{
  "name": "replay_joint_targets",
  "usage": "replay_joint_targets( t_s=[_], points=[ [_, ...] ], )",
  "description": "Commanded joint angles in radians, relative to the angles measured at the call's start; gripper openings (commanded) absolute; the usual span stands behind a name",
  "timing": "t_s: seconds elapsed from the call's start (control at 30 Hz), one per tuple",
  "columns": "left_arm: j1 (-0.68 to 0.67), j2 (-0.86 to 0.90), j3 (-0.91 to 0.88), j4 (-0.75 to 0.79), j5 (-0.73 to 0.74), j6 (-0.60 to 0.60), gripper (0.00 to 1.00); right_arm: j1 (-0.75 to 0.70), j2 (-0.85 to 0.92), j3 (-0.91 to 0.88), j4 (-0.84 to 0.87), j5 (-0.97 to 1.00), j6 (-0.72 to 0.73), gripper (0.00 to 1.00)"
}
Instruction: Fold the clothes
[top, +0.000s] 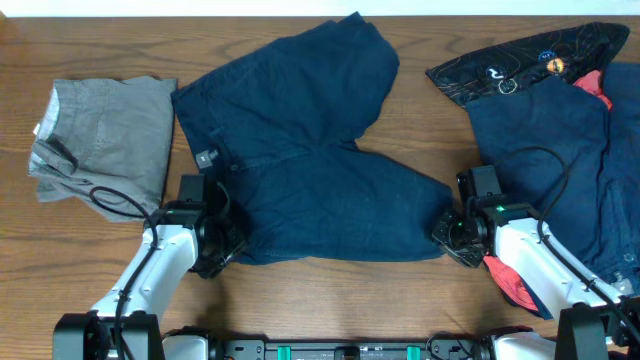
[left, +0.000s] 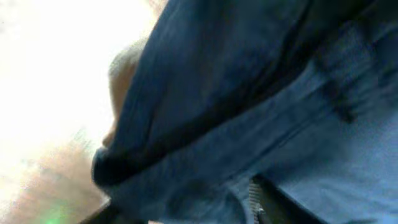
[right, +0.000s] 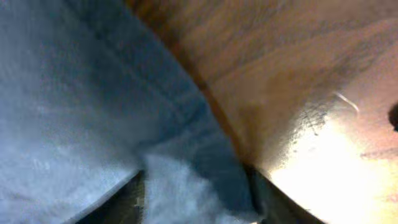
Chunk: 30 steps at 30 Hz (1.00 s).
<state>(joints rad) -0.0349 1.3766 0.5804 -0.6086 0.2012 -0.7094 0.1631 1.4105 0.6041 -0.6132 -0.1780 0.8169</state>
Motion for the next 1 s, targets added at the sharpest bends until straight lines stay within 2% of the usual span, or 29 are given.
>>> replay_joint_targets(
  t_s=[0.0,0.13,0.17,0.37,0.6,0.77,0.97],
  points=[
    [-0.001,0.015,-0.027,0.026,-0.016,-0.003,0.30,0.008,0.003,-0.013,0.008,0.020,0.025,0.32],
    [-0.001,0.014,-0.024,0.018,-0.015,0.004,0.08,0.008,0.003,-0.013,0.000,0.020,0.024,0.04],
    [-0.001,0.013,-0.018,0.005,-0.015,0.020,0.06,0.008,0.003,-0.012,0.000,0.016,0.020,0.01],
    [-0.001,-0.039,0.087,-0.201,-0.010,0.133,0.06,-0.018,-0.026,0.060,-0.027,0.017,-0.073,0.01],
    [-0.002,-0.249,0.279,-0.521,-0.007,0.220,0.06,-0.146,-0.153,0.307,-0.218,0.025,-0.204,0.01],
    [-0.002,-0.420,0.435,-0.627,0.011,0.246,0.06,-0.257,-0.248,0.499,-0.352,0.048,-0.289,0.01],
    [-0.002,-0.570,0.582,-0.697,0.026,0.245,0.06,-0.325,-0.337,0.676,-0.461,0.077,-0.379,0.01]
  ],
)
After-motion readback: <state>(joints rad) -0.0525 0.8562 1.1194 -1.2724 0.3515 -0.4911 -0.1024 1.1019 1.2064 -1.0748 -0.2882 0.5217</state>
